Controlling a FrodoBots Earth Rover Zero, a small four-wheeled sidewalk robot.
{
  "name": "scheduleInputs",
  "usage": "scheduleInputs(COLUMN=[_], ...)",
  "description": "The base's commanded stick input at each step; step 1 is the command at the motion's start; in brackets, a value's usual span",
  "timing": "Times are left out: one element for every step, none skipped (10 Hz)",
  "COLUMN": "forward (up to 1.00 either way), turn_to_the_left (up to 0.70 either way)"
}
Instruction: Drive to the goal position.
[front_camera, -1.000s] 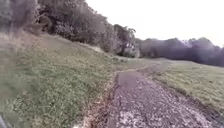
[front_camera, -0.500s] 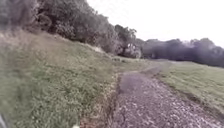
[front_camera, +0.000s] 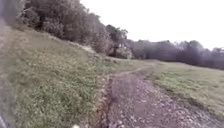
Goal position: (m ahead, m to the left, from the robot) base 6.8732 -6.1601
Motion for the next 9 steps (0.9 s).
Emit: scheduleInputs(forward=[0.70, 0.70, 0.70, 0.70, 0.70, 0.70, 0.70, 0.70, 0.70], turn_to_the_left=[0.00, 0.00, 0.00, 0.00, 0.00, 0.00, 0.00, 0.00, 0.00])
